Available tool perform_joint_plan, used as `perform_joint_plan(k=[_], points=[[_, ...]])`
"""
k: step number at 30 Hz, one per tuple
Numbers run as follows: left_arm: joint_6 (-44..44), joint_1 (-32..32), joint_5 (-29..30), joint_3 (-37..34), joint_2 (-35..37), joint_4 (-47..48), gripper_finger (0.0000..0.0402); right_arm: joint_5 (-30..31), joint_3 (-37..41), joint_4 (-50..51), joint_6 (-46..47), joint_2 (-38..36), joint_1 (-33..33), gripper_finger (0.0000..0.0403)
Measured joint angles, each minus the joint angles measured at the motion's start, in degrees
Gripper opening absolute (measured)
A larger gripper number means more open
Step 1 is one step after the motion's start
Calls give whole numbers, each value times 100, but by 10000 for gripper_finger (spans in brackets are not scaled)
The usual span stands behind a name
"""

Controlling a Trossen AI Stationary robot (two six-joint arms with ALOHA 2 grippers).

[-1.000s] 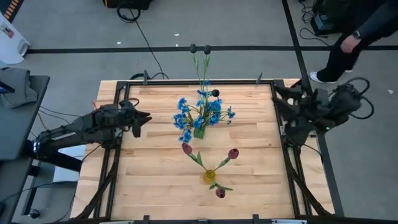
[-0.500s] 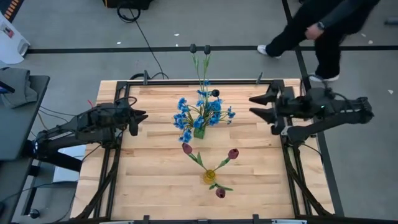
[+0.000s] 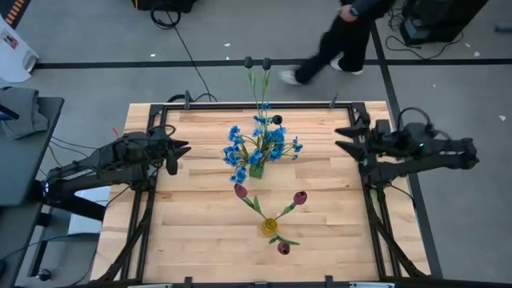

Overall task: Sort flowers into vase by color
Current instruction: Return to Home Position

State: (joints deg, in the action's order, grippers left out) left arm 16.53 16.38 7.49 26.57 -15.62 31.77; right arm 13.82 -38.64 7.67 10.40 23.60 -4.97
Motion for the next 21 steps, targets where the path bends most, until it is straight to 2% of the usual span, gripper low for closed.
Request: perform_joint_plan(k=[6,12,21], points=[[-120,0,-89,-259,-2,-570,127,22,1342,-1318,9,-568,-2,213],[-376,-4,-238,-439,48,-815,127,180,2006,-1381,9,-1129,-2,213],[-678,-79,-298,-1442,329,-2682,127,283,2609,-1342,-5,-1883,-2,213]])
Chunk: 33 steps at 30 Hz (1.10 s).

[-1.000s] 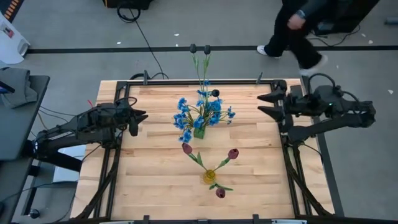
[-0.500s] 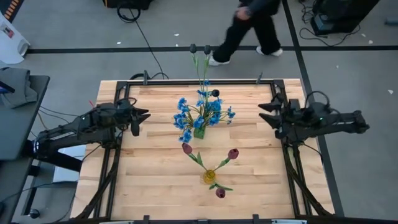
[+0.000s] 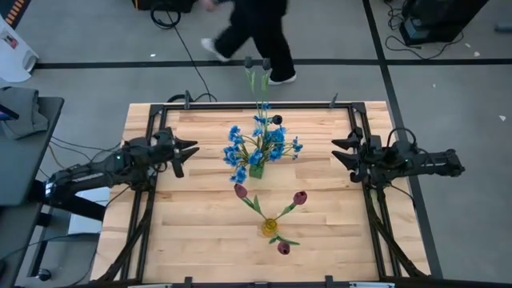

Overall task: Sort flowers into vase by color
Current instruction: Return to Home Position

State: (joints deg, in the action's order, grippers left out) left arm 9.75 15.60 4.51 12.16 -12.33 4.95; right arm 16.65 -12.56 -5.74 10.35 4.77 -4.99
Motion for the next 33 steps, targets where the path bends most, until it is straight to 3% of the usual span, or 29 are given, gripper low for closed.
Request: perform_joint_plan(k=[9,19,25,30,33], points=[[-96,-248,195,-1132,38,-1504,127,245,220,-58,-407,-314,0,213],[-372,-335,408,-1164,21,-1281,127,284,1220,-1105,-495,-312,0,213],[-400,-335,439,-1164,15,-688,127,51,1223,-679,-170,-271,4,213],[-202,-335,104,-1164,-168,-585,127,-34,1220,251,503,-262,6,213],[-182,-335,-40,-1164,-385,-553,127,-134,1215,274,652,-119,16,213]])
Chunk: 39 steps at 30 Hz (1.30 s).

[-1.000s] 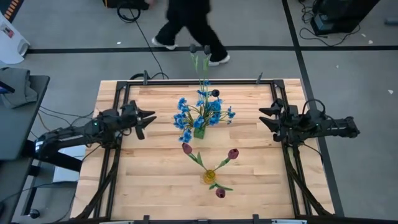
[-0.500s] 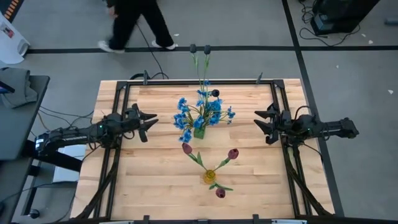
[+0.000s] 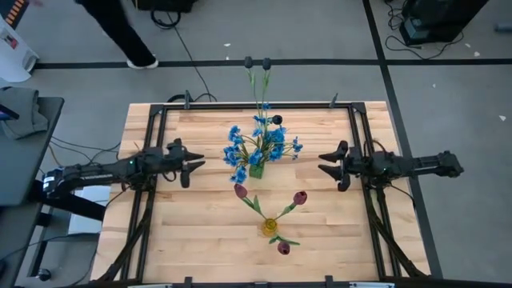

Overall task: Sort flowers into vase by color
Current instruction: Return to Home Position

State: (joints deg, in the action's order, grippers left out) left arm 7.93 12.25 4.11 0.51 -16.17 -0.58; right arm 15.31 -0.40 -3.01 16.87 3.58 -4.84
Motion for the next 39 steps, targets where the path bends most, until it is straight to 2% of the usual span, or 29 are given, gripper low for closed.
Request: perform_joint_plan(k=[12,18,39], points=[[1130,0,-380,-2,-1089,14,127,20,0,-11,56,597,4,213],[1631,0,-468,-2,-1120,-277,127,3,0,-25,56,607,4,213],[1639,0,-464,-4,-1118,-466,127,3,0,-31,56,607,4,213]])
